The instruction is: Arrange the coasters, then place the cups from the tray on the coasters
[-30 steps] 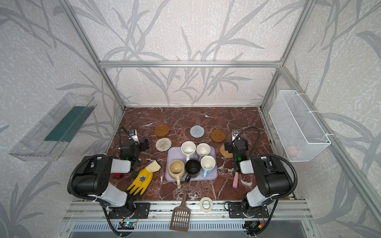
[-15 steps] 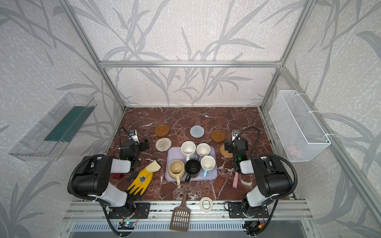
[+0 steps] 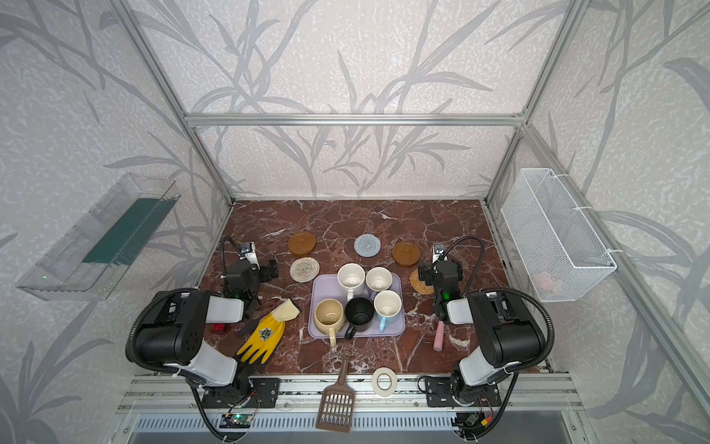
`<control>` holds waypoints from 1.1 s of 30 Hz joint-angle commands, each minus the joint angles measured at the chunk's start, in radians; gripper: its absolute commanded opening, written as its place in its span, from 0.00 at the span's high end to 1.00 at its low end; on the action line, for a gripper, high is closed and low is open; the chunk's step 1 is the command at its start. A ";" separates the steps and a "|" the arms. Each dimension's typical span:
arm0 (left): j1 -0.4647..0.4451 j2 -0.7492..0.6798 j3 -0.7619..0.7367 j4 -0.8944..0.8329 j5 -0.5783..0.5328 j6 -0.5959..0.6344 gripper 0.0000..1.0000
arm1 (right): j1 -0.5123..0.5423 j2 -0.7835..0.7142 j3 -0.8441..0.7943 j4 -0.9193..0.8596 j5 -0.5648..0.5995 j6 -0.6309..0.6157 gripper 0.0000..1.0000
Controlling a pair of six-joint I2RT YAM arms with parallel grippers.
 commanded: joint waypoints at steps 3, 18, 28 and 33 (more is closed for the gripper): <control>0.001 -0.009 0.008 0.027 -0.004 0.006 0.01 | 0.001 -0.019 0.020 0.009 -0.002 0.005 0.01; 0.001 -0.009 0.005 0.033 0.005 0.006 0.01 | 0.001 -0.019 0.019 0.010 -0.002 0.005 0.01; 0.002 -0.101 -0.037 0.040 0.017 0.012 0.01 | 0.002 -0.124 0.032 -0.100 -0.025 -0.006 0.01; -0.002 -0.227 -0.038 -0.066 -0.001 0.011 0.01 | 0.002 -0.291 0.045 -0.268 -0.030 0.016 0.01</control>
